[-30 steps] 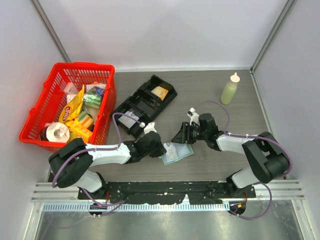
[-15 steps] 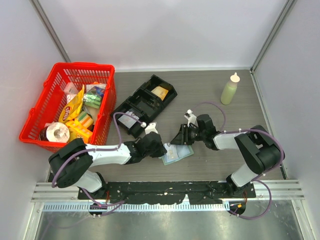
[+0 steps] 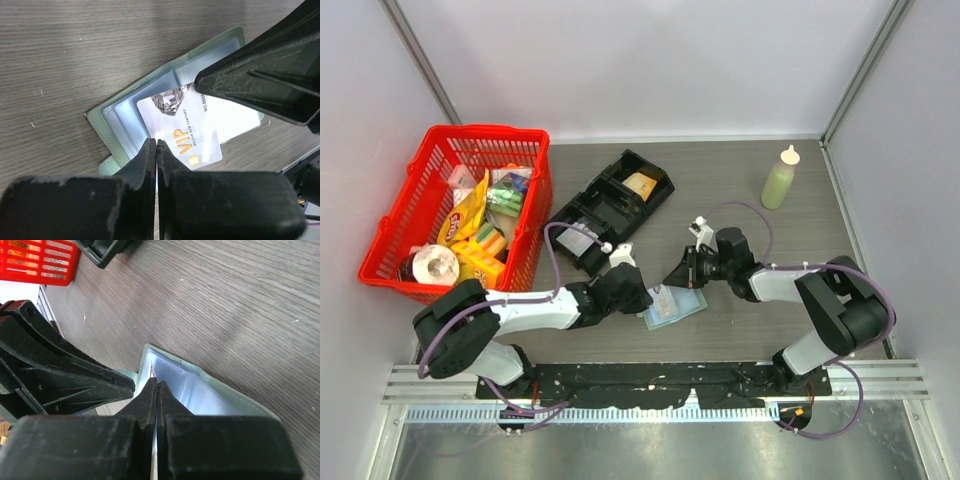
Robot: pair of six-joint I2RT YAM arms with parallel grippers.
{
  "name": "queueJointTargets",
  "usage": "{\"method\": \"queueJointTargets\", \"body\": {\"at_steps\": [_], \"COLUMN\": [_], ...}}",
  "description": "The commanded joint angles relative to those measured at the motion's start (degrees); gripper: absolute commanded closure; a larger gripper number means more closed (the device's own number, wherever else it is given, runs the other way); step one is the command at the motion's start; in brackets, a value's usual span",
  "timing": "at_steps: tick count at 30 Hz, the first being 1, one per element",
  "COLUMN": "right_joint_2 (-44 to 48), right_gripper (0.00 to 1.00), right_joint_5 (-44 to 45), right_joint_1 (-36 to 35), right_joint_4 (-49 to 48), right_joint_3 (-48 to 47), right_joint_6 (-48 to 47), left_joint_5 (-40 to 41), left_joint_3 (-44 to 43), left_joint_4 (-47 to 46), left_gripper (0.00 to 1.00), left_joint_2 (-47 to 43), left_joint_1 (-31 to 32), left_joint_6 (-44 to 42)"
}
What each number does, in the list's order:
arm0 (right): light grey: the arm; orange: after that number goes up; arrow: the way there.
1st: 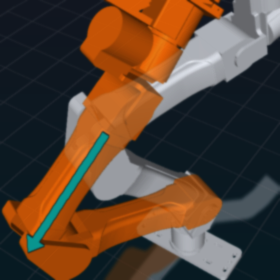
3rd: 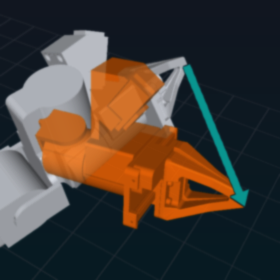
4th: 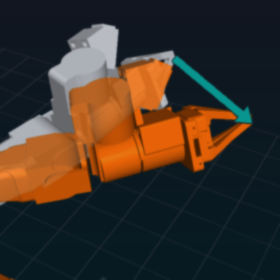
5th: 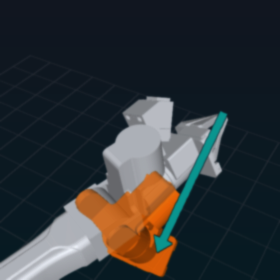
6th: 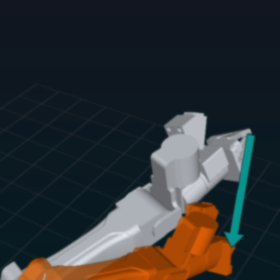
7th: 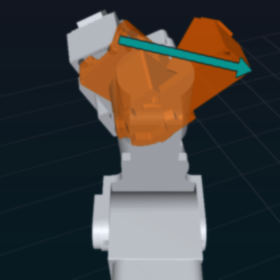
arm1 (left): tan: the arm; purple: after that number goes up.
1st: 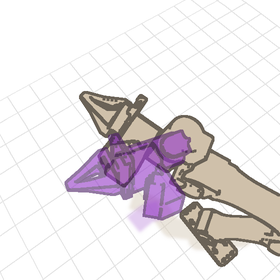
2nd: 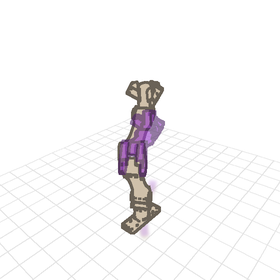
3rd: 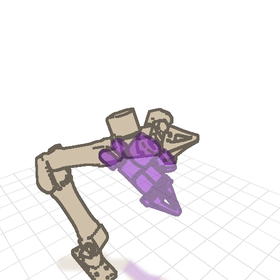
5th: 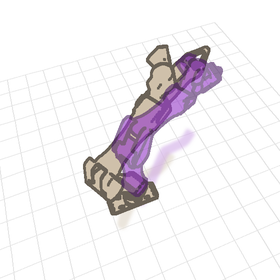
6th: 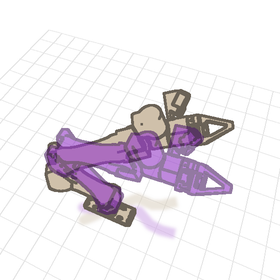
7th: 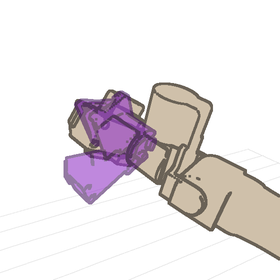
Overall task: Take the credit cards out of the card holder
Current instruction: Place the credit card in the storage box.
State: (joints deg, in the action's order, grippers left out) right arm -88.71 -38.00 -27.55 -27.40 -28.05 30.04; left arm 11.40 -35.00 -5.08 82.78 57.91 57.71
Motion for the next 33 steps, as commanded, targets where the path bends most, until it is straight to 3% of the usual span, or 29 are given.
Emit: {"method": "queueJointTargets", "body": {"at_steps": [1, 5, 7, 11, 17, 25, 28, 33], "right_joint_2": [4.2, 7.8, 10.7, 14.8, 19.9, 17.3, 14.0, 9.1], "right_gripper": [0.99, 0.99, 0.99, 0.99, 0.99, 0.99, 0.99, 0.99], "right_joint_5": [0.0, 2.8, 4.5, 8.7, 15.0, 22.3, 24.3, 29.0], "right_joint_1": [-0.2, -0.2, -0.2, -0.1, -0.1, -0.4, -1.1, -3.7], "right_joint_4": [-1.6, -0.3, 0.4, 2.2, 2.0, -6.3, -9.6, -12.5], "right_joint_3": [0.7, 0.7, 0.7, 0.3, -0.3, -3.2, -5.7, -10.3], "right_joint_6": [-0.9, 0.6, 1.5, 3.7, 8.7, 17.6, 20.0, 21.8], "left_joint_5": [4.2, 6.7, 8.1, 10.0, 9.3, 8.3, 7.8, 20.0], "left_joint_3": [-2.6, -3.1, -4.3, -9.5, -20.4, -37.9, -38.8, -34.6], "left_joint_4": [1.5, 3.8, 4.9, 14.2, 27.0, 41.3, 39.3, 29.7], "left_gripper": [0.89, 0.69, 0.54, 0.27, 0.0, 0.0, 0.0, 0.0], "left_joint_2": [-3.5, -6.4, -8.5, -12.1, -16.0, -18.5, -21.0, -27.2], "left_joint_1": [0.3, 0.1, -0.1, -2.1, -9.6, -21.2, -25.5, -26.0], "left_joint_6": [-1.8, -1.6, -2.5, -6.1, -14.1, -23.3, -26.0, -33.8]}}
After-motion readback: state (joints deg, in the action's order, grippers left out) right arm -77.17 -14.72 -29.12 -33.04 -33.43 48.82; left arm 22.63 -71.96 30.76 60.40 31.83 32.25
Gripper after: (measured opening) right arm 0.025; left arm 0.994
